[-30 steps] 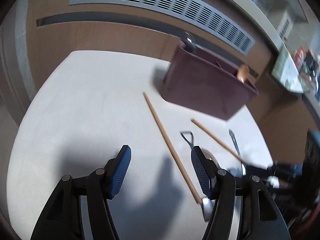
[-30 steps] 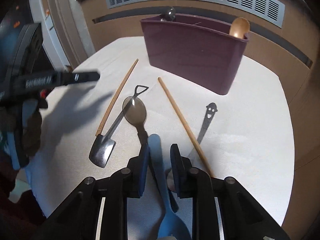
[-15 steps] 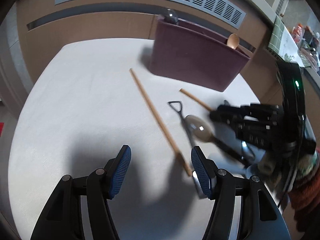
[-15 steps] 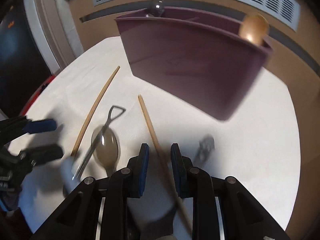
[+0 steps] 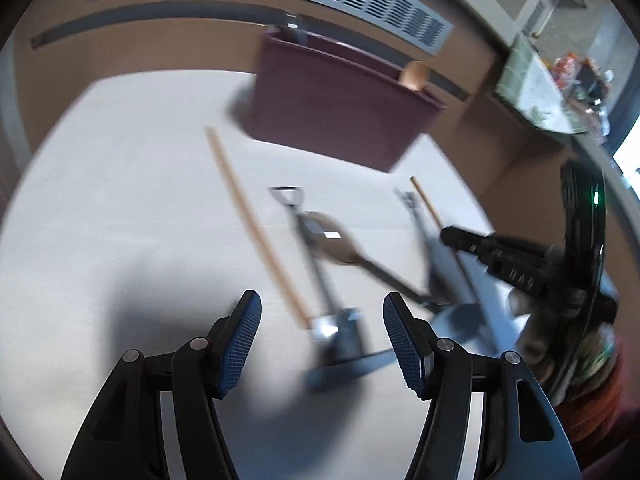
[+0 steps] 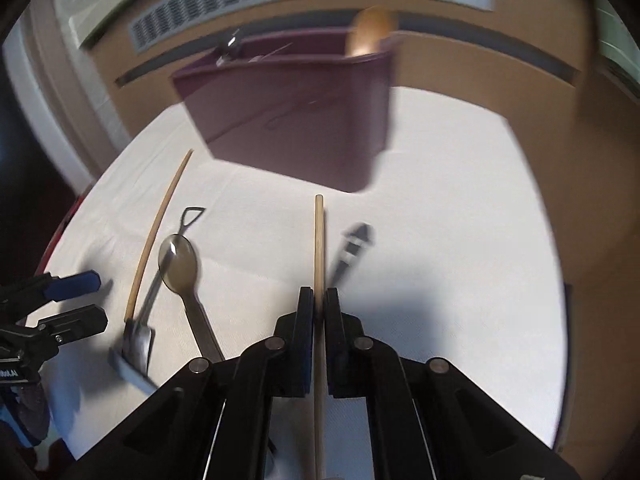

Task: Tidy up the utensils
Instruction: 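Grasp a wooden chopstick with the right tool, then grasp the grey translucent spoon with the left tool while the right tool lifts the chopstick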

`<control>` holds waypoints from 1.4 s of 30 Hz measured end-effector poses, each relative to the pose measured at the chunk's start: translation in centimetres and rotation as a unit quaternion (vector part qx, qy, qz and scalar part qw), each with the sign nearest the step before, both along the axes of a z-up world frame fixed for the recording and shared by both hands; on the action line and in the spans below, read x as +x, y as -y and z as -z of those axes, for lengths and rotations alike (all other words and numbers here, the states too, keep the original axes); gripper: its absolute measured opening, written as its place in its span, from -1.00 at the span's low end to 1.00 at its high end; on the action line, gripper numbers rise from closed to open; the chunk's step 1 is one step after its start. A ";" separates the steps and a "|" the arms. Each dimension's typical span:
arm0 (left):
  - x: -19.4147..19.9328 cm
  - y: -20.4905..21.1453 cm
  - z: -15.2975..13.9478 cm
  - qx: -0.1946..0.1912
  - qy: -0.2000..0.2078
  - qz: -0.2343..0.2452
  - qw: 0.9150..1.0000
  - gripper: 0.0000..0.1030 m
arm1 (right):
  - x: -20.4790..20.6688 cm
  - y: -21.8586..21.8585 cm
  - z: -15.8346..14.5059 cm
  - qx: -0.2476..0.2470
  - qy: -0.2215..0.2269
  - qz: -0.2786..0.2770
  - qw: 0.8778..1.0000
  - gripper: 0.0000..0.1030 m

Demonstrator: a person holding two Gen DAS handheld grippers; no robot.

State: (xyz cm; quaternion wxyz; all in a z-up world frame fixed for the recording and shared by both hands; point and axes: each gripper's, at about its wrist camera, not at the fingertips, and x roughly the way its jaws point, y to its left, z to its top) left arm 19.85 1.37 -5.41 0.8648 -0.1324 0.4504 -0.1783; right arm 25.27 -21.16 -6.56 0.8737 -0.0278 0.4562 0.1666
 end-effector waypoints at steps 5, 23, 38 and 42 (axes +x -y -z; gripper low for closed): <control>1.2 3.2 0.8 -0.059 -0.044 0.041 0.996 0.24 | -3.0 2.7 -0.4 0.024 0.013 0.037 0.999 -0.92; 9.4 10.4 1.4 0.113 -0.002 0.016 0.993 0.33 | -4.3 4.7 1.0 0.017 0.026 0.067 0.997 -0.91; 7.8 8.4 1.9 0.126 0.006 0.044 0.991 0.40 | -2.0 2.7 1.4 -0.052 0.027 0.022 0.998 -0.61; 7.4 7.4 2.0 0.118 -0.004 0.024 0.993 0.40 | -1.6 2.7 1.5 -0.049 0.037 0.016 0.998 -0.88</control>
